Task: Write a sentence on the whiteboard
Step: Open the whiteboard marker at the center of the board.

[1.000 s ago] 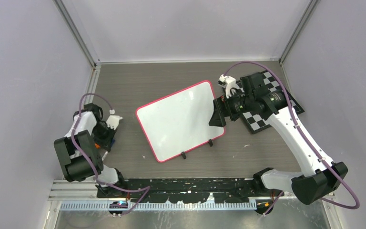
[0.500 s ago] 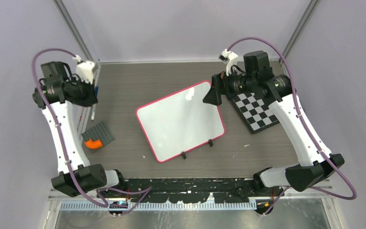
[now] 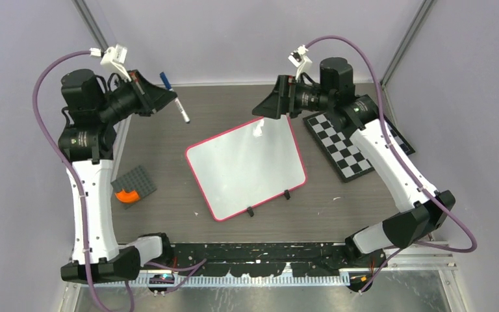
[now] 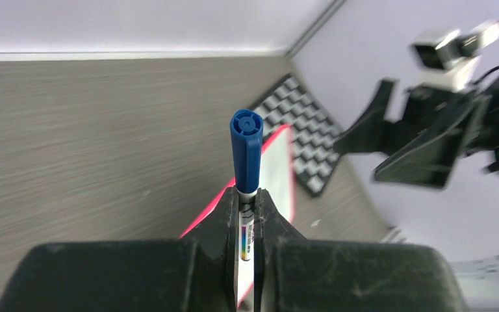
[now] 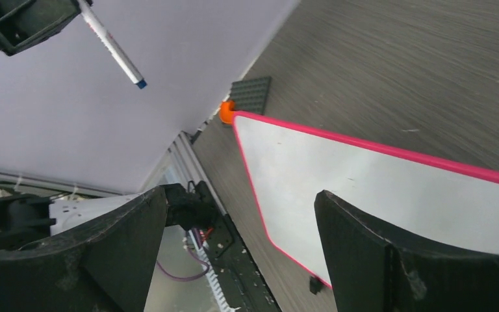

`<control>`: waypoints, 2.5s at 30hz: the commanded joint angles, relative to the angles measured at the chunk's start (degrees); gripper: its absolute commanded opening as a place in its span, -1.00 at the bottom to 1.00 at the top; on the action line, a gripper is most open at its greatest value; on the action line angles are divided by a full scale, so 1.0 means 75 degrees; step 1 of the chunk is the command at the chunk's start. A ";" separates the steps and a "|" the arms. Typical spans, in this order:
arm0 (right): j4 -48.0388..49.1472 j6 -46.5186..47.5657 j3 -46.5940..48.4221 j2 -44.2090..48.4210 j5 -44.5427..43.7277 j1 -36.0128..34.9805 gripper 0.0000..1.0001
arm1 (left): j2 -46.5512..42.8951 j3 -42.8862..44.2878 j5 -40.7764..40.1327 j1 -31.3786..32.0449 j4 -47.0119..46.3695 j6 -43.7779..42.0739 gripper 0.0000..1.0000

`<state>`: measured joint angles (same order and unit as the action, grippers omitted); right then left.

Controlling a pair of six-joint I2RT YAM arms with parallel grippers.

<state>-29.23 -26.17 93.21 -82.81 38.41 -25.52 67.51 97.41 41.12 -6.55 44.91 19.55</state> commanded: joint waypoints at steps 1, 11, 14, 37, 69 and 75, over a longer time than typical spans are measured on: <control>0.1434 -0.1029 0.0252 -0.0189 0.0249 -0.0642 0.76 | -0.0082 -0.0332 0.0295 0.0695 -0.2829 0.3115 -1.00; 0.2444 -0.2088 0.1250 -0.1176 0.0797 -0.1436 0.76 | -0.0170 -0.1492 0.0235 0.1573 -0.4418 0.5100 -1.00; 0.2492 -0.2136 0.1476 -0.1384 0.0868 -0.1660 0.75 | -0.0239 -0.1806 0.0220 0.1660 -0.4642 0.5336 -1.00; 0.1676 -0.1228 0.0546 -0.0879 0.1183 -0.1577 -1.00 | -0.0459 -0.2162 0.1245 0.1772 -0.3836 0.3811 -0.17; -0.4952 0.4428 -0.0596 0.0320 0.3319 -0.1861 -0.99 | 0.0625 -0.0713 0.1314 0.5018 0.3073 -0.5492 -0.43; -0.5423 0.4608 -0.0325 0.0104 0.3375 -0.1871 -0.79 | 0.0485 -0.0756 0.1265 0.5166 0.3103 -0.5741 -1.00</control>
<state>-66.41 7.75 87.57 -81.43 61.63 -38.87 72.58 91.48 52.80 31.81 69.69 -21.21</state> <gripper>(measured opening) 0.187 0.133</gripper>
